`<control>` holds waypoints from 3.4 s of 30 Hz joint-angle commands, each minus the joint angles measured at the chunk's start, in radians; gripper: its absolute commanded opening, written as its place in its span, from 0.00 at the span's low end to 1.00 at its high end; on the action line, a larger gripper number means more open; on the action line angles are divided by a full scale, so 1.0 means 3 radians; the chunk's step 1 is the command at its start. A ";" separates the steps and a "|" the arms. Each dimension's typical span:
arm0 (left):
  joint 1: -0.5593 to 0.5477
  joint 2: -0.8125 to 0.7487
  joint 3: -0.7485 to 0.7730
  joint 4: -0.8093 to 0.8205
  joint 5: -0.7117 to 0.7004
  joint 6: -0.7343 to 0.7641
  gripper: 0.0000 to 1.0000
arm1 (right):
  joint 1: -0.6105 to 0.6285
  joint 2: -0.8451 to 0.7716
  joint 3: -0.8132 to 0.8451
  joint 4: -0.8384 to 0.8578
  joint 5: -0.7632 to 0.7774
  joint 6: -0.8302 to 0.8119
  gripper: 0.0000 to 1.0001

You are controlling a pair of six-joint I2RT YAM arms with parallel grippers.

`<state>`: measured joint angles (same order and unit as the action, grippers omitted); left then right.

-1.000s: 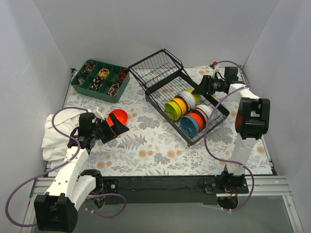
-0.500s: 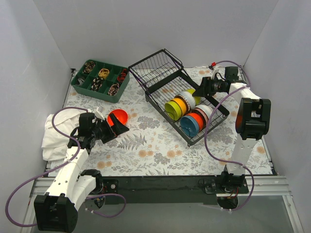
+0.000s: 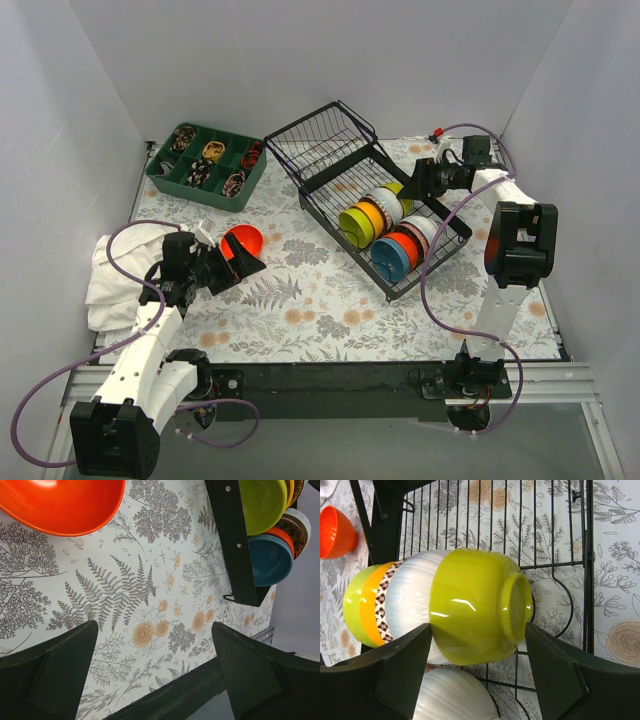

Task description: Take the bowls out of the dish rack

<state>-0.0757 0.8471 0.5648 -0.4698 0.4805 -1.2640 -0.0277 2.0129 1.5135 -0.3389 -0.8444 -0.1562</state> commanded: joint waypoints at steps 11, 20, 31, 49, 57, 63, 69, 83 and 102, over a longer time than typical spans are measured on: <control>-0.0013 -0.0032 -0.0016 0.0037 -0.0027 0.0000 0.98 | 0.0077 0.0214 0.0155 -0.0097 0.0401 -0.0057 0.78; -0.0013 -0.0027 -0.0016 0.0058 -0.0011 0.0000 0.98 | 0.0205 0.0290 0.0130 -0.0113 0.0238 -0.0047 0.75; -0.0013 -0.0052 -0.0026 0.0058 -0.0001 0.0005 0.98 | 0.0205 0.0311 0.0150 -0.0225 0.0360 -0.0037 0.57; -0.0019 -0.0170 -0.0032 0.0068 -0.0027 0.0000 0.98 | 0.0317 -0.0307 0.0048 -0.0195 0.1071 -0.0001 0.07; -0.0019 -0.0200 -0.0027 0.0073 -0.0047 -0.0005 0.98 | 0.0317 -0.0538 -0.0085 -0.0067 0.1367 0.0152 0.01; -0.0019 -0.0231 -0.0032 0.0073 -0.0047 -0.0005 0.98 | 0.0322 -0.0640 -0.0126 -0.0021 0.1495 0.0255 0.01; -0.0024 -0.0226 -0.0032 0.0073 -0.0032 -0.0005 0.98 | 0.0312 -0.0758 -0.0238 0.0066 0.1710 0.0362 0.01; -0.0034 -0.0201 -0.0021 0.0088 -0.0001 0.0005 0.98 | 0.0312 -0.1039 -0.0310 0.0117 0.1884 0.0495 0.01; -0.0208 0.0137 0.0254 0.0461 0.0147 -0.0097 0.98 | 0.0322 -0.1667 -0.0392 0.0112 0.1578 0.1134 0.01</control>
<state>-0.1120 0.8589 0.5755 -0.4164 0.4992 -1.2720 0.0715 1.6028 1.4075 -0.3428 -0.2897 0.1112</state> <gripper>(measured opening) 0.983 0.678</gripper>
